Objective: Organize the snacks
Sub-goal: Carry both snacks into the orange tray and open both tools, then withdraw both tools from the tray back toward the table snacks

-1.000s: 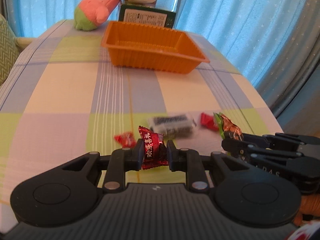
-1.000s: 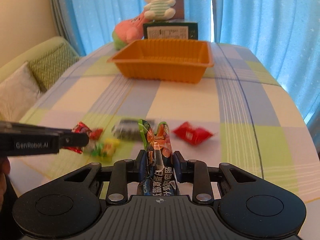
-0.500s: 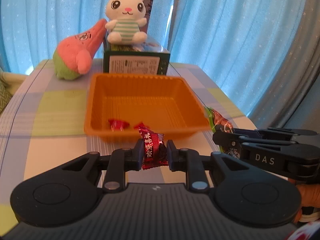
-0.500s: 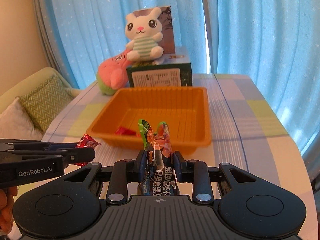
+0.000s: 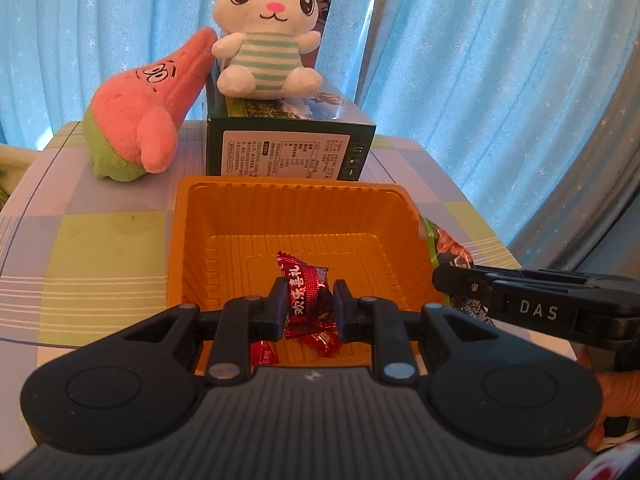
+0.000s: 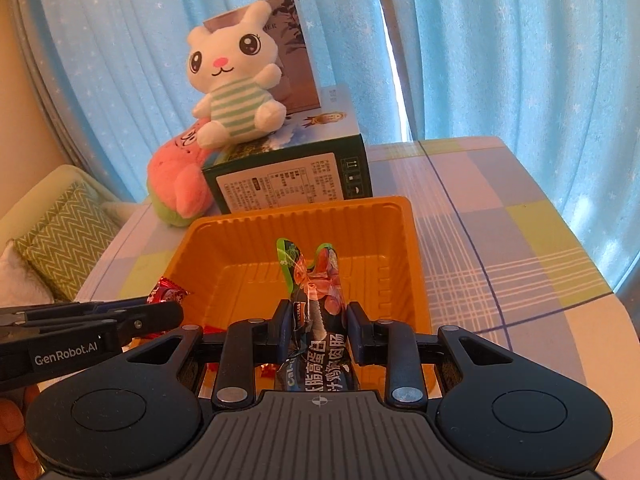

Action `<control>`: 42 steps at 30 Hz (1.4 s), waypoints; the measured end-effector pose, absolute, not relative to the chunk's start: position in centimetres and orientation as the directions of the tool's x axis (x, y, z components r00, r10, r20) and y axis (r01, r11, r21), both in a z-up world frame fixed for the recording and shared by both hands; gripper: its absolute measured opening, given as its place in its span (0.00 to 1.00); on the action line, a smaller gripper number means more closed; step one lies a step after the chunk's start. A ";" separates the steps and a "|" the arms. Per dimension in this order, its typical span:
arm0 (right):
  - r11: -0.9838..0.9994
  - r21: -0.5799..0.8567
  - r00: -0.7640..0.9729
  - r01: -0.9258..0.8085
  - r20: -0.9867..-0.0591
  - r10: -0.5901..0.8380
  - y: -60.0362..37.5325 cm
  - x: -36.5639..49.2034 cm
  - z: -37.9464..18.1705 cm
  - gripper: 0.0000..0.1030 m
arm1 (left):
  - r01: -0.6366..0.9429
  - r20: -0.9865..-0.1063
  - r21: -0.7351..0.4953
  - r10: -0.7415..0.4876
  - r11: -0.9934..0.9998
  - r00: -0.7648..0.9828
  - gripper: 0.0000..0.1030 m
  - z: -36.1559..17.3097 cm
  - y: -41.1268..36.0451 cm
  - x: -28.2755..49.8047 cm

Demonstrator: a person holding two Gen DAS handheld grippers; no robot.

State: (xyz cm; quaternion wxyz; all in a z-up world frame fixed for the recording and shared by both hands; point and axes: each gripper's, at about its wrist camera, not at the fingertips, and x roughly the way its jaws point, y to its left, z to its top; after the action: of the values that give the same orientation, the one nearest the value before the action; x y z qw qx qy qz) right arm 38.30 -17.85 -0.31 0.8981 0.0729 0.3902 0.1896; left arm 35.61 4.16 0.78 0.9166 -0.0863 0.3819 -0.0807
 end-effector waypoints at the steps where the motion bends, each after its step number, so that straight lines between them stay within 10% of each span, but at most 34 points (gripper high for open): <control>1: 0.918 0.279 0.623 -0.283 -0.674 0.397 -17.8 38.5 -0.4 0.28 | 0.082 -0.687 -0.220 -0.214 0.972 0.694 0.20 0.6 4.2 35.9; 7: 0.920 0.277 0.620 -0.279 -0.679 0.393 -17.3 39.0 -0.8 0.28 | 0.085 -0.697 -0.237 -0.230 0.968 0.679 0.33 -0.7 4.2 36.8; 32: 0.920 0.263 0.614 -0.290 -0.687 0.390 -16.2 40.5 -1.2 0.29 | 0.024 -0.688 -0.235 -0.184 0.972 0.702 0.33 -0.4 6.6 34.2; 36: 0.917 0.292 0.623 -0.271 -0.674 0.398 -16.9 40.2 -1.1 0.58 | 0.027 -0.688 -0.233 -0.184 0.972 0.702 0.33 -0.5 6.6 33.6; 42: 0.917 0.302 0.627 -0.262 -0.669 0.400 -18.4 38.4 -0.6 0.58 | 0.023 -0.689 -0.234 -0.183 0.972 0.701 0.33 -0.5 6.4 32.2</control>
State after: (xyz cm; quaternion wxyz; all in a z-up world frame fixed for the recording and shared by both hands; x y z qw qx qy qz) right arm 38.37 -18.43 -0.64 0.8976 0.0883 0.3906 0.1842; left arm 32.17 6.38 -0.54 0.9163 -0.1040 0.3826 -0.0562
